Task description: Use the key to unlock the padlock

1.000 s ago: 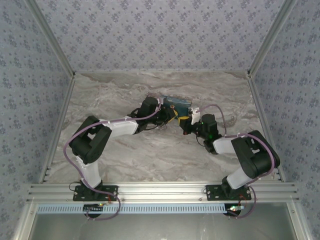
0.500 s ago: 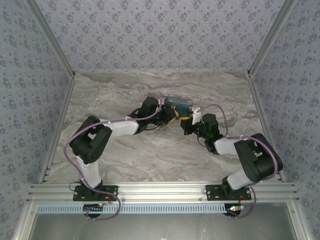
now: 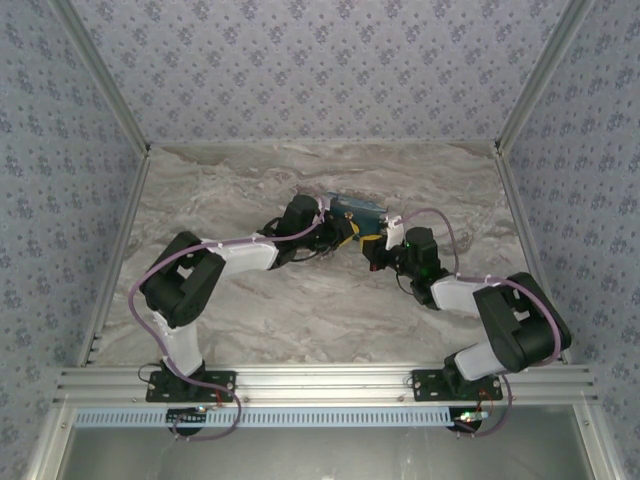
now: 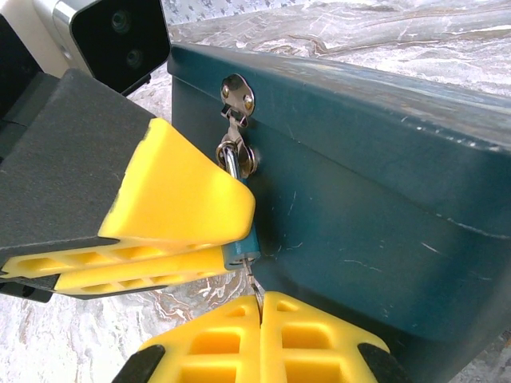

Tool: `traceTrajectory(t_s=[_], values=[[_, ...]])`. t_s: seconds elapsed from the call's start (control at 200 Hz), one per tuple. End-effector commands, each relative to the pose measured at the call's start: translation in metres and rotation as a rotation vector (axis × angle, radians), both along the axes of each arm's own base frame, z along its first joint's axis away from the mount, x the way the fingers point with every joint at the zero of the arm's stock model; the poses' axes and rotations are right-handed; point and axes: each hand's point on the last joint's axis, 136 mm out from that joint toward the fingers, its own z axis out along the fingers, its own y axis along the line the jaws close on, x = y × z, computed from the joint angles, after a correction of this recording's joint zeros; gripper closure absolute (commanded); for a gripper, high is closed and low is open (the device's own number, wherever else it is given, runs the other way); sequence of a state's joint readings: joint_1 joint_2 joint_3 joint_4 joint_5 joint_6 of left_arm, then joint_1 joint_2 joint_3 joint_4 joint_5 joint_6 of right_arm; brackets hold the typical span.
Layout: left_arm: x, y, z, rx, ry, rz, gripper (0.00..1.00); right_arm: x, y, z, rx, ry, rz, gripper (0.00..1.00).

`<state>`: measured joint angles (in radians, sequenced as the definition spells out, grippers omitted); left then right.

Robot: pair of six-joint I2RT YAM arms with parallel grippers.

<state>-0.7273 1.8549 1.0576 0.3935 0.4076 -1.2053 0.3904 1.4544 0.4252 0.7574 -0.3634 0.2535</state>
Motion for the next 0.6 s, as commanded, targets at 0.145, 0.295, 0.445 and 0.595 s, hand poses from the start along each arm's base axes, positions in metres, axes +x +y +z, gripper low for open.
traceTrajectory(t_s=[0.145,0.295,0.445,0.595], values=[[-0.024,-0.007,-0.026,0.058,0.069,-0.089,0.88,0.022,-0.011,0.049,0.015,-0.165,-0.075,1.00],[-0.024,-0.006,-0.027,0.062,0.071,-0.087,0.88,0.022,-0.011,0.050,0.009,-0.166,-0.072,1.00],[-0.024,-0.009,-0.026,0.058,0.070,-0.093,0.88,0.020,-0.012,0.059,0.070,-0.173,-0.065,1.00],[-0.026,-0.012,-0.027,0.062,0.072,-0.102,0.88,0.021,-0.007,0.062,0.084,-0.161,-0.038,1.00]])
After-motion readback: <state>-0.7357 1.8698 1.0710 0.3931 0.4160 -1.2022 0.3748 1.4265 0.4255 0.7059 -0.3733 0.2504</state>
